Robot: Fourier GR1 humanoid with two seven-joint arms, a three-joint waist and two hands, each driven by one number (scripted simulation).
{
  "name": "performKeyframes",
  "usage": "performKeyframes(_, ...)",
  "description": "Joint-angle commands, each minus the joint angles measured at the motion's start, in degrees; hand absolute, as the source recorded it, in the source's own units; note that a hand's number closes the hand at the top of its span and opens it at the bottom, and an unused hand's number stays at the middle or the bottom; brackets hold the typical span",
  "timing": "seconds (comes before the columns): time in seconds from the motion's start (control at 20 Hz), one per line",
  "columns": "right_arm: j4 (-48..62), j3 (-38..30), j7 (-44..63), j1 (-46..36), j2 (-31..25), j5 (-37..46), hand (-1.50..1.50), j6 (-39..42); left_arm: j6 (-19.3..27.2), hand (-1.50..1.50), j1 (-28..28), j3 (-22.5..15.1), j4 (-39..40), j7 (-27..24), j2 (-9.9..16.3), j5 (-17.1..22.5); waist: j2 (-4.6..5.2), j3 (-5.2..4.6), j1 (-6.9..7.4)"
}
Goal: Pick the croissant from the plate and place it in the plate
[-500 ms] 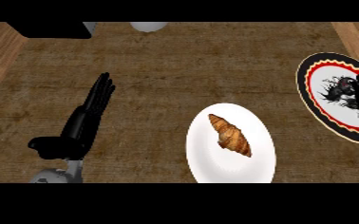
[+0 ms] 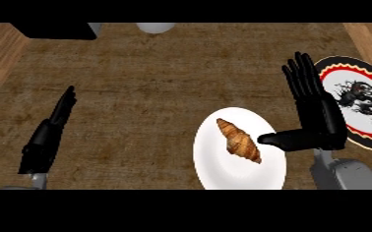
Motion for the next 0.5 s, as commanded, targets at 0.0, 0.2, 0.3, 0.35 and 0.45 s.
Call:
performKeyframes(0.0,-8.5,4.3,-8.4,7.2,8.2,2.0,-1.50,-3.7,1.2,0.00,4.8,2.4,0.2,-1.8,2.6,-1.7,-0.24,-0.07,-2.18)
performKeyframes(0.2,-14.8,5.0,-14.3,18.4,9.3,-0.8,-1.50,-0.2,-0.5,0.00,2.3,4.8,2.7,-1.3,3.4,-0.9,0.03,-0.08,-2.95)
performKeyframes(0.3,-15.5,4.5,-14.1,20.2,7.1,-1.0,-1.50,3.6,-0.7,0.00,5.1,4.6,3.8,-5.2,1.3,-2.9,0.15,-0.10,-2.35)
performKeyframes(0.35,-19.4,6.1,-11.4,20.1,6.6,1.2,-1.50,2.0,1.7,0.00,6.2,3.1,-2.2,0.0,0.5,-4.8,0.10,-0.08,-2.24)
performKeyframes(0.45,-21.0,5.1,-10.0,23.6,-0.1,-0.6,-1.50,8.7,-0.2,0.00,7.0,4.3,-0.3,-3.4,1.6,-3.2,0.00,-0.09,-2.37)
